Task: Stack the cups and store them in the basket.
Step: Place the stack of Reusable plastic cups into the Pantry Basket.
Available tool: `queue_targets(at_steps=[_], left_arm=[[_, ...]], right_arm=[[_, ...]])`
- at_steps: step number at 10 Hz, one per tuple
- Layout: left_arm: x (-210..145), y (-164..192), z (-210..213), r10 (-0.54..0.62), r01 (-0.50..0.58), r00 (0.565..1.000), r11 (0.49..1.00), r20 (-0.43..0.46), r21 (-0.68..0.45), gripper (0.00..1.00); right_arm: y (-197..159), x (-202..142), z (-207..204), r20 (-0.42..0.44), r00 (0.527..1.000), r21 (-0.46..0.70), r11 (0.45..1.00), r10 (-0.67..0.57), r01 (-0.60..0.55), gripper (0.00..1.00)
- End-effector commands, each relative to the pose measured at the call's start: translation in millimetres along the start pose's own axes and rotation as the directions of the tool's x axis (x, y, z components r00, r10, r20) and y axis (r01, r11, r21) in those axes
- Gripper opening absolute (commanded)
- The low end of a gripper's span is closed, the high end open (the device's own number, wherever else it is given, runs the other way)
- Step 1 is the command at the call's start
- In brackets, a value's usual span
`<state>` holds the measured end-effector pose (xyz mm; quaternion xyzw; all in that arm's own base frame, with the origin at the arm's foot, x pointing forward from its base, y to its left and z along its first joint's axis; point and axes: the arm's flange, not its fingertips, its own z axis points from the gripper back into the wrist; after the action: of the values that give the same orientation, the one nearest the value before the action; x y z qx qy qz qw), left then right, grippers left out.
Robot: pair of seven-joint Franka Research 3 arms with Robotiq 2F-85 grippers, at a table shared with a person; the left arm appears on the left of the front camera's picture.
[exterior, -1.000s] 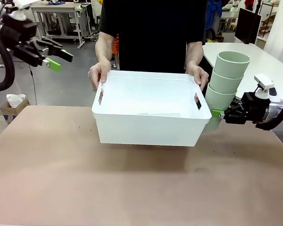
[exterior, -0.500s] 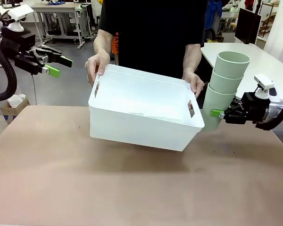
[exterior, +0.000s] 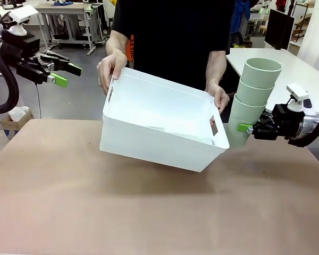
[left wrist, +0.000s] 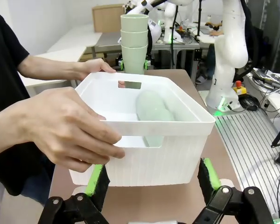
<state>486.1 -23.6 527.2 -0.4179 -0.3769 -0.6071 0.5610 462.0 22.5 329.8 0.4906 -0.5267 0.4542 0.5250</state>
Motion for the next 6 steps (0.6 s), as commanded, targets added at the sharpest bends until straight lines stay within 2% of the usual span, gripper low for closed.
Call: queue_targets(at_steps=[1,4,6], left_arm=[[4,-2,1,0.014,-0.014,1.0,1.0,-0.013,-0.003,1.0],[4,-2,1,0.014,-0.014,1.0,1.0,-0.013,-0.003,1.0],[4,-2,1,0.014,-0.014,1.0,1.0,-0.013,-0.003,1.0]], right_arm=[[-1,7,-2,0.011,1.0,-0.015,1.0,0.014,-0.014,0.85],[0,0,0,0.0,1.0,0.0,1.0,0.0,0.0,0.85],[1,49,10,-0.115,0.993,-0.036,0.999,0.024,-0.029,0.85]])
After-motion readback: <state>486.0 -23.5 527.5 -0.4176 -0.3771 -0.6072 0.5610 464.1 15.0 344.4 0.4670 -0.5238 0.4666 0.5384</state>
